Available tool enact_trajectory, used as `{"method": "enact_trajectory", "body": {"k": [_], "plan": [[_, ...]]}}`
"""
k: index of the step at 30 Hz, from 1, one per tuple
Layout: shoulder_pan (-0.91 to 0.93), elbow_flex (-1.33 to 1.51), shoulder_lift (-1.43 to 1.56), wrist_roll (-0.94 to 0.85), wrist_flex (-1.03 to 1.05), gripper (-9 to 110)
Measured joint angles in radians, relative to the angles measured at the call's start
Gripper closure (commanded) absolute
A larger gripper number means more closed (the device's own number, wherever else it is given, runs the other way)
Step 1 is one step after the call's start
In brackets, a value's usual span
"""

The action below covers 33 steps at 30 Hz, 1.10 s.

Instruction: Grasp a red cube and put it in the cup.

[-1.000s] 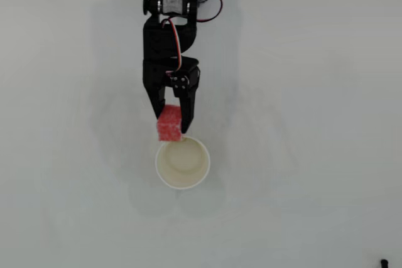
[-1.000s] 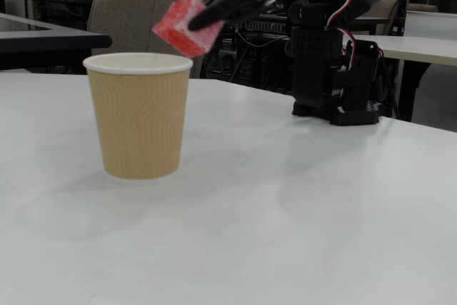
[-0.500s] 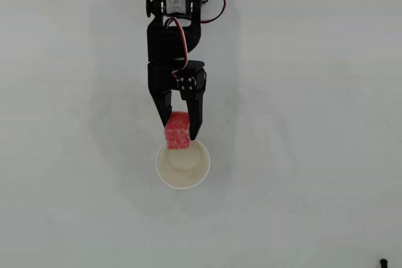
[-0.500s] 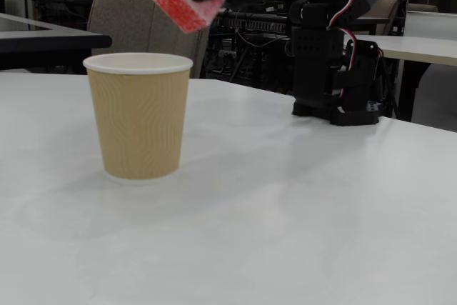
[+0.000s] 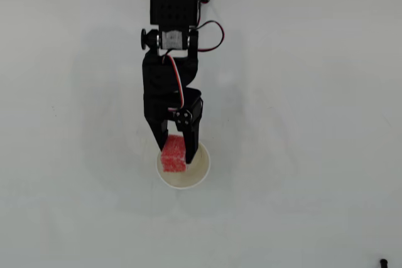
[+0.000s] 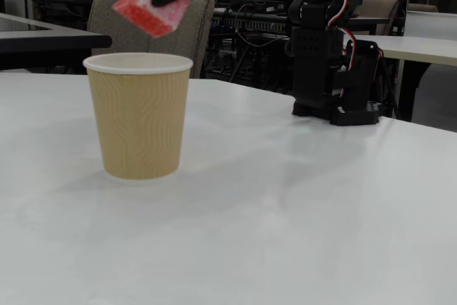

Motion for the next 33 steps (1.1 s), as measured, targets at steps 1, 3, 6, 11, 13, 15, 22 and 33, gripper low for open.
{"method": "enact_trajectory", "body": {"k": [1, 3, 6, 11, 13, 15, 22, 33], "plan": [[-0.002, -0.015, -0.021, 0.000, 0.000, 94], [-0.002, -0.038, -0.058, 0.000, 0.000, 94], [-0.002, -0.063, -0.094, 0.000, 0.000, 92], [0.000, -0.072, -0.106, 0.000, 0.000, 79], [0.000, -0.072, -0.106, 0.000, 0.000, 70], [0.000, -0.072, -0.106, 0.000, 0.000, 61], [0.000, -0.072, -0.106, 0.000, 0.000, 61], [0.031, 0.032, 0.072, 0.037, 0.150, 84]]}}
